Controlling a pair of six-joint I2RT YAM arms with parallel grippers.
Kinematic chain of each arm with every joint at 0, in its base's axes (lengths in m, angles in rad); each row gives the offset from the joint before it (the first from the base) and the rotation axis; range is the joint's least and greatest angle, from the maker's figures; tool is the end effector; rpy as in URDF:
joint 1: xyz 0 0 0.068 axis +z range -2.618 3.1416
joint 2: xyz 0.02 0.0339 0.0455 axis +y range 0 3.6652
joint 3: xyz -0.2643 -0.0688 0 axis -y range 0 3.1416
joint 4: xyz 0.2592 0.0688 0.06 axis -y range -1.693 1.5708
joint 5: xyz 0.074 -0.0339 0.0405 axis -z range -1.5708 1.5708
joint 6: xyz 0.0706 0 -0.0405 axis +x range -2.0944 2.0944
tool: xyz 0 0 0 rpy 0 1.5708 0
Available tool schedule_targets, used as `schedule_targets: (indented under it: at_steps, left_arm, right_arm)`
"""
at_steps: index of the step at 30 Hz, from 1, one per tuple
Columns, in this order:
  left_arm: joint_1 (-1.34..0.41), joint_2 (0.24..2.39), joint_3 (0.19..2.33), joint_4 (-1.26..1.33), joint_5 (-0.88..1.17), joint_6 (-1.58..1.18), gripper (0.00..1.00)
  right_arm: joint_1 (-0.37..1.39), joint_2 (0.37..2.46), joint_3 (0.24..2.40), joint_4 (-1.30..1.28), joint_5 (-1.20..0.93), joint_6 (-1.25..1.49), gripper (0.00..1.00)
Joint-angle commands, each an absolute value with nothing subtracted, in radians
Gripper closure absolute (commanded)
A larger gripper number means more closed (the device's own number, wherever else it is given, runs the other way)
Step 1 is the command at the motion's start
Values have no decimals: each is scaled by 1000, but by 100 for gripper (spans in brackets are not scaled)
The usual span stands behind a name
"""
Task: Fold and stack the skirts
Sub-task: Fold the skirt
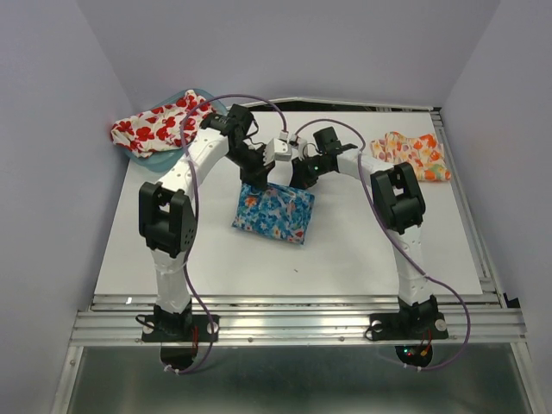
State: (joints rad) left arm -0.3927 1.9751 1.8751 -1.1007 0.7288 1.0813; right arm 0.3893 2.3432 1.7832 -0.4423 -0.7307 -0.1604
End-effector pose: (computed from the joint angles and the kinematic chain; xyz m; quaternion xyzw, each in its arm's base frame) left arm 0.3827 -0.2094 0.2722 0.6658 0.6360 -0.2717 0.2801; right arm 0.4670 0.2425 0.1093 -0.3398 0.8357 0.3706 0.2210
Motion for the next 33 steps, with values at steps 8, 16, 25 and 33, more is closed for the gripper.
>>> schedule_targets:
  at_steps: [8,16,25,33]
  left_arm:
    - [-396,2063,1922,-967,680,1012,100]
    - [-394,2080,1879,-835,638,974,100]
    - [-394,2121,1852,-766,588,960,100]
    - [-396,2114,1709,-680,549,965,85]
  right_arm:
    - [405,2336,1723,-488,-750,-201,94]
    - [405,2332,1720,-489,-770,-206,94]
    - [405,2338,1717,-492,-772,-210,94]
    - [405,2332,1724,-497,-721,-213,87]
